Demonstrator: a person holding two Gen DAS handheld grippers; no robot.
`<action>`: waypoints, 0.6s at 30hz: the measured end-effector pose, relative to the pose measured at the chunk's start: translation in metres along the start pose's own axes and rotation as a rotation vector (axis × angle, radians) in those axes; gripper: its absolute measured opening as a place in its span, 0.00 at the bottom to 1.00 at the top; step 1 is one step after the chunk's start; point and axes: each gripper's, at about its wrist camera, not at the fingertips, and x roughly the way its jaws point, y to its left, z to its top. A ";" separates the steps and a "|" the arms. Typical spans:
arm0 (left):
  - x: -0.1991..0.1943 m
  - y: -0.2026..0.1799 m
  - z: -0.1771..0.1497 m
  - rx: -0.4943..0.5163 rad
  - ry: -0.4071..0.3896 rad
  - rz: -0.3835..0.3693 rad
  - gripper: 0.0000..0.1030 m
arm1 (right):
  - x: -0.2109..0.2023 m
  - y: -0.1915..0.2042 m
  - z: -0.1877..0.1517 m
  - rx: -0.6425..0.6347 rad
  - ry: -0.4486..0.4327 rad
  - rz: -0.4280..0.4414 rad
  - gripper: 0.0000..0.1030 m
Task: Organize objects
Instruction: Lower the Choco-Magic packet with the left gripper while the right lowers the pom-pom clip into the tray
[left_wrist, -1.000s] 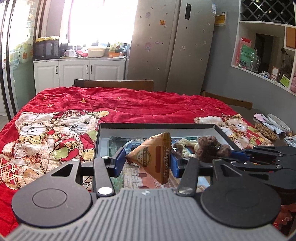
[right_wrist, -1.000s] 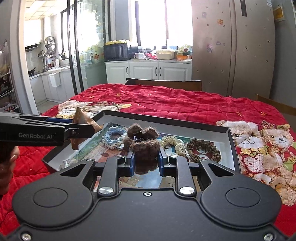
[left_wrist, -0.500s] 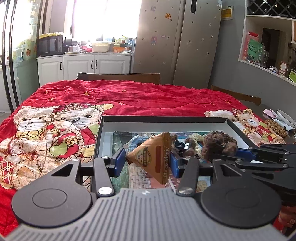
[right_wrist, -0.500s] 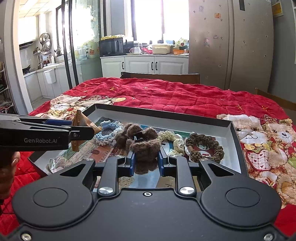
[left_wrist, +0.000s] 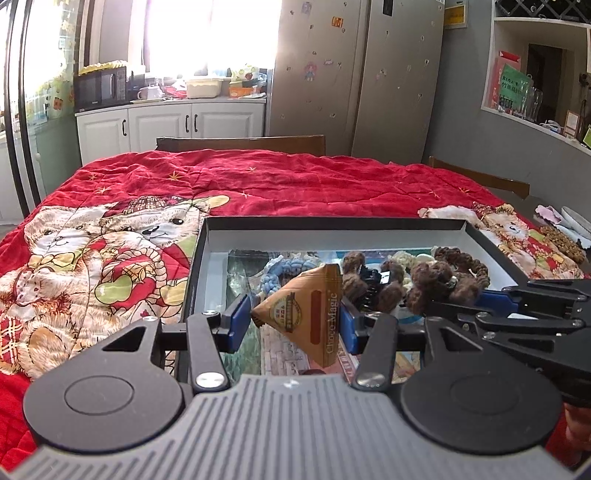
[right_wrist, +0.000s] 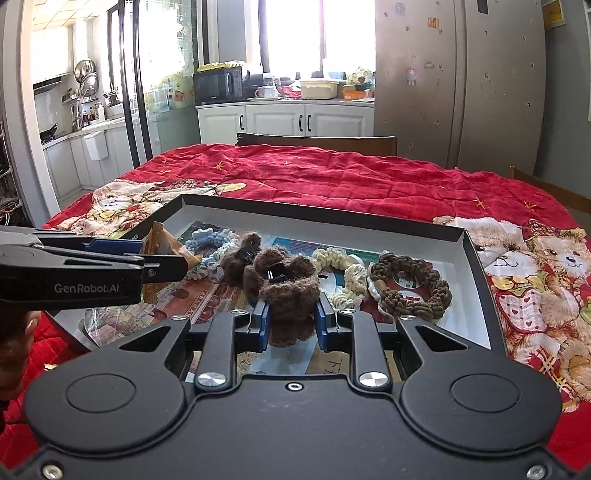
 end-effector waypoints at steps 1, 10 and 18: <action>0.001 0.000 -0.001 0.003 0.000 0.002 0.52 | 0.000 0.000 0.000 0.000 0.001 0.000 0.22; 0.003 0.000 -0.003 0.017 0.003 0.010 0.53 | 0.006 -0.002 -0.002 0.001 0.012 -0.002 0.22; 0.007 -0.002 -0.005 0.028 0.007 0.018 0.53 | 0.011 -0.001 -0.004 -0.007 0.024 -0.001 0.22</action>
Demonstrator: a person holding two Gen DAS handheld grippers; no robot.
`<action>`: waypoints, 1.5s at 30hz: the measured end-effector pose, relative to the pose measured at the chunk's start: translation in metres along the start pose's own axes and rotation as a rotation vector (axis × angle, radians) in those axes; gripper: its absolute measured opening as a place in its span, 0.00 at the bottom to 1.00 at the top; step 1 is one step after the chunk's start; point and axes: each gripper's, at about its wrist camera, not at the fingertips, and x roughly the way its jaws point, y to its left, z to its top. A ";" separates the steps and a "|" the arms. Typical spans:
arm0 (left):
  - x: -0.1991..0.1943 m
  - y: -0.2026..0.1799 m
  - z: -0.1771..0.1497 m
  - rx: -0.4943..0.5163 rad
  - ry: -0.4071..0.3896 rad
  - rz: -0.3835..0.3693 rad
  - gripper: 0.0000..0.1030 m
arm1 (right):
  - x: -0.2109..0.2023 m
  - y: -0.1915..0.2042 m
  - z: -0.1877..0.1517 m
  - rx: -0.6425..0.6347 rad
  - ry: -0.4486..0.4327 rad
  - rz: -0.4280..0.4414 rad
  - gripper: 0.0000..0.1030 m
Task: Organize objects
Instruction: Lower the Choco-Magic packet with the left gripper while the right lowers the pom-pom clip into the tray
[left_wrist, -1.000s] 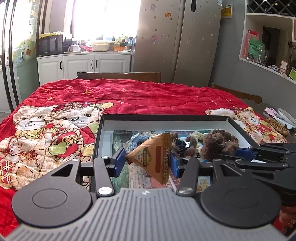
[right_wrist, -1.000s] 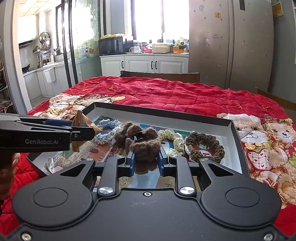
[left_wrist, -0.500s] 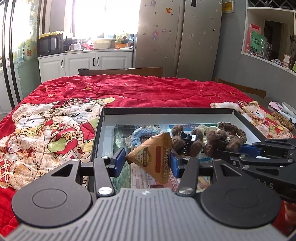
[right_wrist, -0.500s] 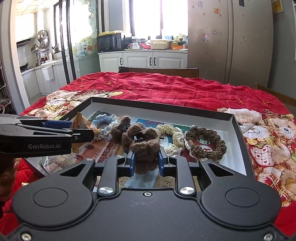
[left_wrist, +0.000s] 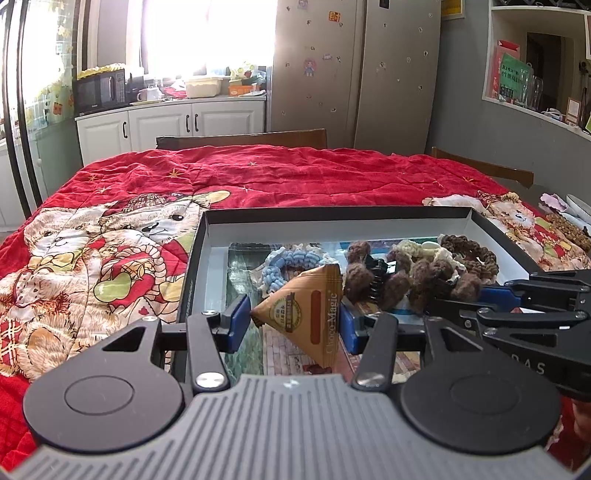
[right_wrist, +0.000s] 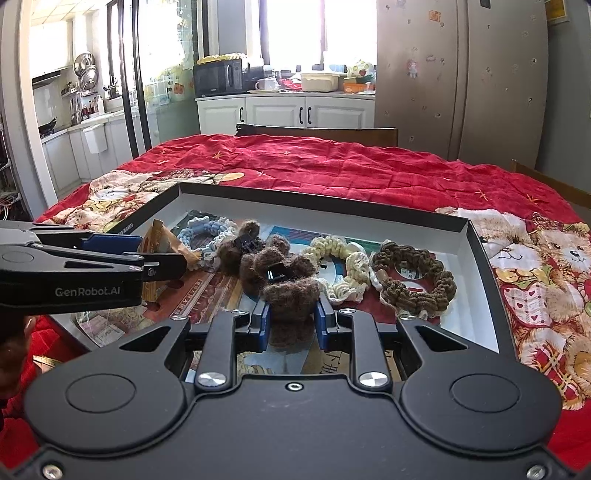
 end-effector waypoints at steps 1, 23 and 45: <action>0.000 0.000 0.000 0.003 0.000 0.002 0.53 | 0.001 0.001 0.000 -0.002 0.000 -0.001 0.22; 0.004 -0.004 -0.004 0.041 -0.007 0.036 0.55 | 0.004 0.002 -0.001 -0.024 -0.001 -0.007 0.22; 0.002 -0.004 -0.004 0.040 -0.016 0.040 0.60 | 0.004 0.005 -0.003 -0.019 0.006 0.010 0.25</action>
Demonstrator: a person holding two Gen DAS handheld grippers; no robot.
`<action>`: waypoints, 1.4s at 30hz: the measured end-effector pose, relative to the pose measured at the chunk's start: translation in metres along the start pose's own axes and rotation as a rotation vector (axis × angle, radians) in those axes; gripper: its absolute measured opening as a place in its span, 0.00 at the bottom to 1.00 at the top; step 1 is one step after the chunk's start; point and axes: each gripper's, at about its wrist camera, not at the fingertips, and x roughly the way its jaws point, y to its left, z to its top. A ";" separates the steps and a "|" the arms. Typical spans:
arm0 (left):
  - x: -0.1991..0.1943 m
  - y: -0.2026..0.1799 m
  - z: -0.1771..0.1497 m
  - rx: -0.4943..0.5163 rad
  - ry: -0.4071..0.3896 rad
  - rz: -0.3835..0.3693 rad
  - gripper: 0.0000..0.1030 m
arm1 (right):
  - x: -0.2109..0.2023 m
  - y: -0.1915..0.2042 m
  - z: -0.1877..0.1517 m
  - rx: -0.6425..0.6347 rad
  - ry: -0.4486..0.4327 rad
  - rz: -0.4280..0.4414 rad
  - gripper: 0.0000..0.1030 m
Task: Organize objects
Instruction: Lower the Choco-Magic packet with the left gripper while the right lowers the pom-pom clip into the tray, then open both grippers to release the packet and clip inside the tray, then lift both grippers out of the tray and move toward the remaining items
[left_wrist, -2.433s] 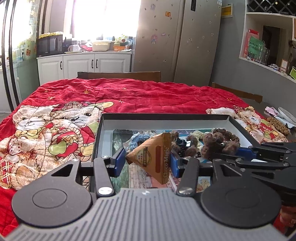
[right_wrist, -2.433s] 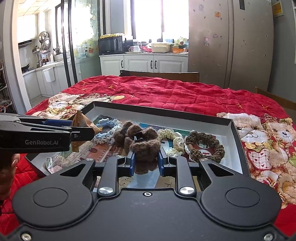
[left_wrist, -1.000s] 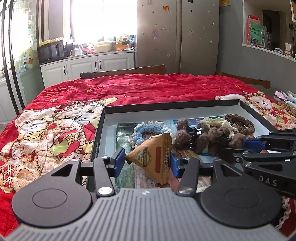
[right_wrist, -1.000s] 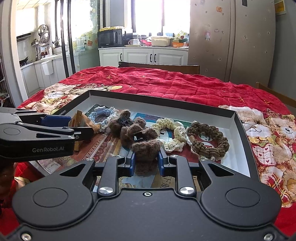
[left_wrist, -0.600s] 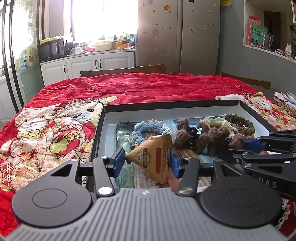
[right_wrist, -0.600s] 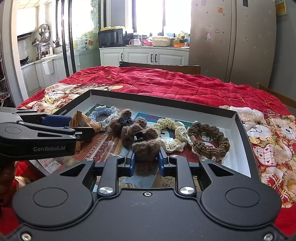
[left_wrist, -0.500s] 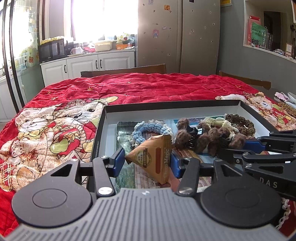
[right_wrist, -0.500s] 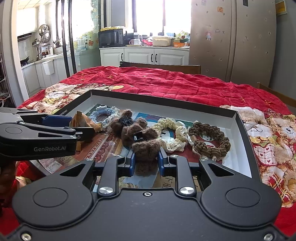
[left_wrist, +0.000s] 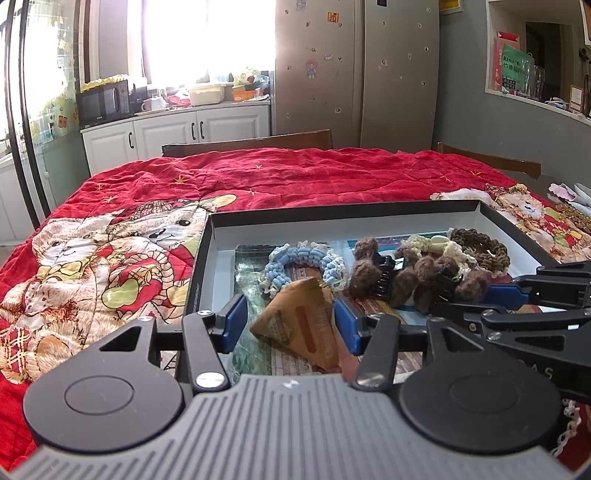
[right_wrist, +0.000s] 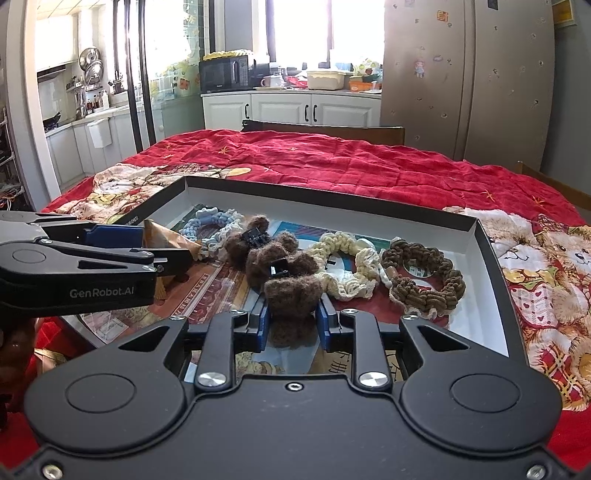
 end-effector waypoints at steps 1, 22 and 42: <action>-0.001 0.000 0.000 0.000 -0.001 0.000 0.62 | 0.000 0.000 0.000 0.001 0.000 0.001 0.25; -0.011 0.001 0.003 -0.008 -0.033 0.010 0.76 | -0.012 -0.002 0.002 0.018 -0.022 0.012 0.35; -0.052 0.001 0.012 -0.025 -0.108 0.022 0.82 | -0.051 -0.002 0.007 0.021 -0.067 0.015 0.35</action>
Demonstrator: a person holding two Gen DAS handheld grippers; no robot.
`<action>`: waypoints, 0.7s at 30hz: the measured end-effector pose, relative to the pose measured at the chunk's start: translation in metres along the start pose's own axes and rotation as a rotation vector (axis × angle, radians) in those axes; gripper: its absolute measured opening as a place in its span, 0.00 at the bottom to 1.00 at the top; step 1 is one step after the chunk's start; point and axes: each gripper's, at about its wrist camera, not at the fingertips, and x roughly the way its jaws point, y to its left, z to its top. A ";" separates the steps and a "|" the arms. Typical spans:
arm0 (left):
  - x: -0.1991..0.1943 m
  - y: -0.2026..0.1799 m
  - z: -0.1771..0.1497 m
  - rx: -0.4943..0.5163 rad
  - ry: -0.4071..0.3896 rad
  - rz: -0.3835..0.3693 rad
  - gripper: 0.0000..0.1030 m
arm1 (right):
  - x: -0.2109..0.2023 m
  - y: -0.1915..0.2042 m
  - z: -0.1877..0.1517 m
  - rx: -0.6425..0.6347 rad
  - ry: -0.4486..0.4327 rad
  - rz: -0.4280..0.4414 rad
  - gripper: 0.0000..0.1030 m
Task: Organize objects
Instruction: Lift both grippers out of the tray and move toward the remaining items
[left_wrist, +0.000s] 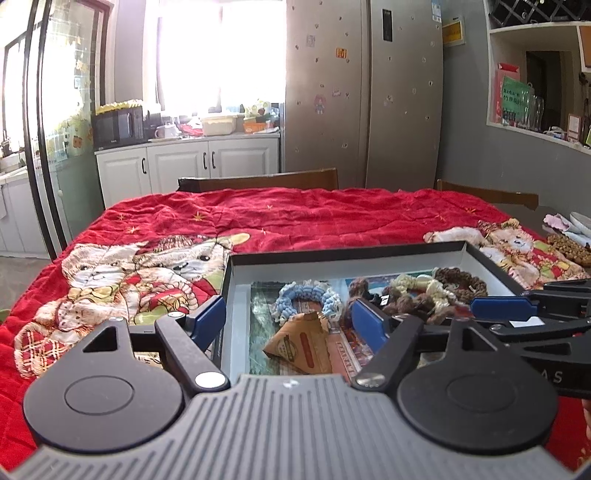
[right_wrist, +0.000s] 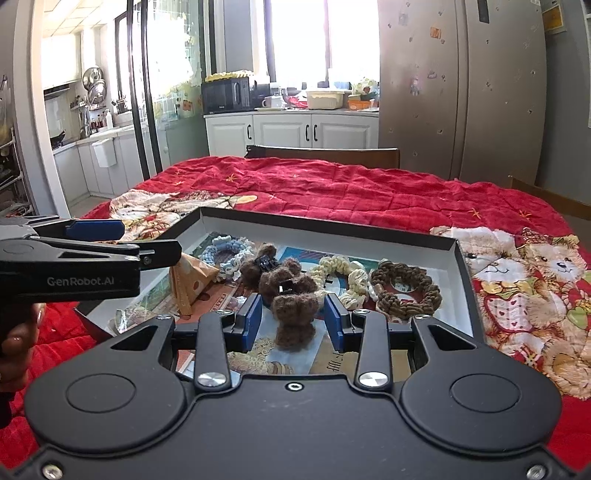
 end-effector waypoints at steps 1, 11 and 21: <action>-0.003 0.000 0.001 0.001 -0.005 -0.001 0.82 | -0.003 0.000 0.000 0.000 -0.004 0.000 0.35; -0.031 -0.004 0.007 0.016 -0.049 -0.013 0.84 | -0.039 0.000 0.003 -0.003 -0.043 0.007 0.35; -0.063 -0.008 0.008 0.042 -0.091 -0.025 0.84 | -0.081 0.002 -0.001 -0.013 -0.071 0.000 0.35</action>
